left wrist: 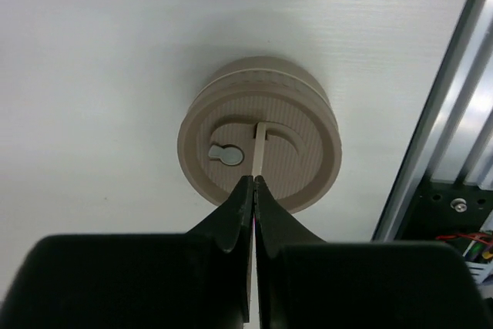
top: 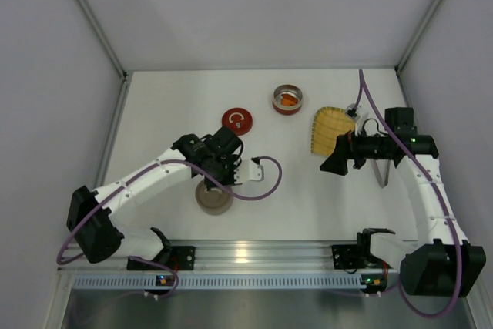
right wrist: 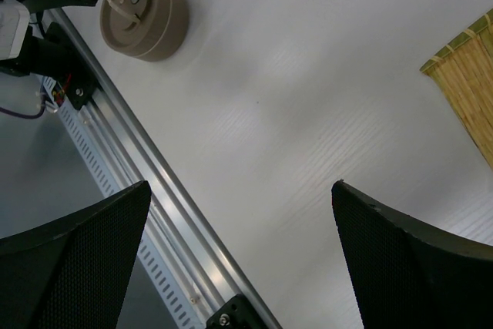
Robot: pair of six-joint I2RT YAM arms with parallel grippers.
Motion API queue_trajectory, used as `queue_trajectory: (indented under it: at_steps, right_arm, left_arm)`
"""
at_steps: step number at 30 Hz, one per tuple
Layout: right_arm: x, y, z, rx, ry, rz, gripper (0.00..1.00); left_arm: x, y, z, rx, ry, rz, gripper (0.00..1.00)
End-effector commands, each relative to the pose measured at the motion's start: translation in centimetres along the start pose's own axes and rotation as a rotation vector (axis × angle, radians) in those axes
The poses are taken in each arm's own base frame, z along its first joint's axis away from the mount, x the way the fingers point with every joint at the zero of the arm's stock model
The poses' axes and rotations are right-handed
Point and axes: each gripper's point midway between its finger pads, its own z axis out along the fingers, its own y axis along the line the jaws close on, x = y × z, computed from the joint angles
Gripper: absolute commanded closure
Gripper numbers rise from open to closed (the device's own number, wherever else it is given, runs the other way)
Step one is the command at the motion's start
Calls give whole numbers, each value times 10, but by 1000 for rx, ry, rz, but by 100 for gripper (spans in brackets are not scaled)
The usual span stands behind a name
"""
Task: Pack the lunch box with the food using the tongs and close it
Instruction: Screw the box lid onto the packing box, then adjust the box lid on the packing box.
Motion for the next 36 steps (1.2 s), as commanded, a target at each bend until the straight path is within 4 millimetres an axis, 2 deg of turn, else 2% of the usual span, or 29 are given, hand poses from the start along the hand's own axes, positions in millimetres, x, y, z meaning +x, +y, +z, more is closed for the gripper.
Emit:
queue_trajectory:
  at_steps: [1, 7, 15, 23, 25, 30, 31, 32, 33, 34, 35, 36]
  right_arm:
    - [-12, 4, -6, -8, -50, -50, 1]
    - [-10, 3, -5, -5, -49, -47, 1]
    - [-11, 3, -5, -2, -54, -50, 1]
    - [-9, 1, -4, -3, -47, -44, 1]
    - [-9, 0, -3, -5, -46, -43, 0]
    - [-10, 0, -4, -5, -47, -45, 1]
    - [-10, 0, -4, -2, -46, -43, 1]
    - [-11, 0, -4, -1, -47, -44, 1]
    - [-11, -1, -3, 0, -45, -43, 1]
    - [-11, -1, -4, 0, -46, -43, 1]
    - [-12, -2, -3, 1, -46, -43, 1]
    - [-12, -2, -3, 0, -47, -41, 1]
  left_arm:
    - [-6, 24, -2, -138, -28, -14, 98]
    - [17, 34, 12, -149, 89, 16, 88]
    - [31, 24, 30, -63, 147, 61, 84]
    - [36, -4, 20, 82, 150, 85, 65]
    - [36, -8, 13, 102, 149, 79, 57]
    - [21, -11, 2, 120, 98, 39, 50]
    - [12, -7, -3, 106, 73, 32, 49]
    - [5, -2, -2, 99, 50, 18, 34]
    - [1, 5, -4, 92, 33, -31, 30]
    - [-15, 21, -16, 59, -22, -52, 14]
    - [-21, 34, -21, 50, -52, -90, 12]
    - [-22, 60, -20, 51, -96, -209, 11]
